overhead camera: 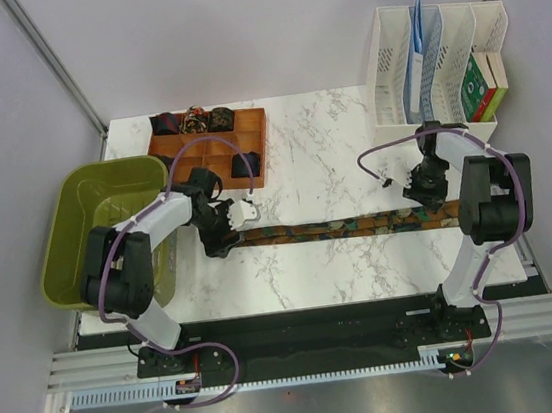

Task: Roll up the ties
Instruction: Flatten out the tie at the center of the board, then roll the tie at the center of the board.

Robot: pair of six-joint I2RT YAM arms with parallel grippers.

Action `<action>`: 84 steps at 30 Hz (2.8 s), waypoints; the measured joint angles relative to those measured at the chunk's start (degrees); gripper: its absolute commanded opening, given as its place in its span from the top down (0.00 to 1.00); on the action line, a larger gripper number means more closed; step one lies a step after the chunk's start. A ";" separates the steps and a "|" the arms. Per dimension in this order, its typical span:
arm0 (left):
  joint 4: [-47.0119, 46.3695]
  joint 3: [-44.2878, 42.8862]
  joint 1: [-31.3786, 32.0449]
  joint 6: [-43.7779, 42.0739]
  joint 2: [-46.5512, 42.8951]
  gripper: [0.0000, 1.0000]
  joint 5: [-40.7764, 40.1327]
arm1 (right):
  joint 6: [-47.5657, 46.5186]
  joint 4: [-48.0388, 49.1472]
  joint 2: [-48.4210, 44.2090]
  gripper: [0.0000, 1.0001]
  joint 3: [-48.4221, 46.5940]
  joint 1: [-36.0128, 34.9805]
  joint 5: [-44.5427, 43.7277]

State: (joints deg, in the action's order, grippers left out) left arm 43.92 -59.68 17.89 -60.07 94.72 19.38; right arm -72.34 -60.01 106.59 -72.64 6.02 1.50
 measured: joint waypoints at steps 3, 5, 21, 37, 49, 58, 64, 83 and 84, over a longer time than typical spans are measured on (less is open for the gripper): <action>-1.33 1.97 -0.61 -1.33 1.79 0.27 -2.64 | 0.11 0.28 0.00 0.52 -0.02 0.11 -0.13; -2.21 2.27 -0.83 -2.49 1.70 0.28 -3.28 | 0.39 0.26 -0.02 0.46 -0.07 0.11 0.02; -1.73 2.75 -5.29 -5.51 -0.61 0.21 -2.27 | 17.64 -4.31 -1.75 0.56 -10.99 -12.59 19.12; -0.70 2.43 -6.23 -5.99 -1.77 0.26 0.35 | 59.19 22.82 3.76 0.49 -9.84 -29.81 43.85; 0.63 2.58 -8.07 -6.38 -4.57 0.26 3.93 | 68.67 37.73 15.91 0.48 -12.90 -39.74 43.17; 0.96 3.08 -8.31 -6.36 -5.42 0.26 4.74 | 69.88 38.51 17.05 0.59 -12.46 -41.70 43.82; 0.98 3.43 -8.46 -6.40 -5.33 0.23 4.74 | 69.61 38.10 16.74 0.53 -11.93 -42.53 43.67; 0.98 6.49 -8.50 -9.73 -2.97 0.48 3.28 | 67.36 31.89 7.63 0.72 -8.68 -38.53 40.98; 0.98 6.49 -8.50 -9.70 -2.97 0.50 3.30 | 67.14 31.69 7.74 0.74 -8.09 -38.56 40.81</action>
State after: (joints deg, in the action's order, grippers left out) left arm 44.91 -53.19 9.39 -69.78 91.74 22.68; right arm -5.19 -28.32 114.32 -80.73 -32.53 42.30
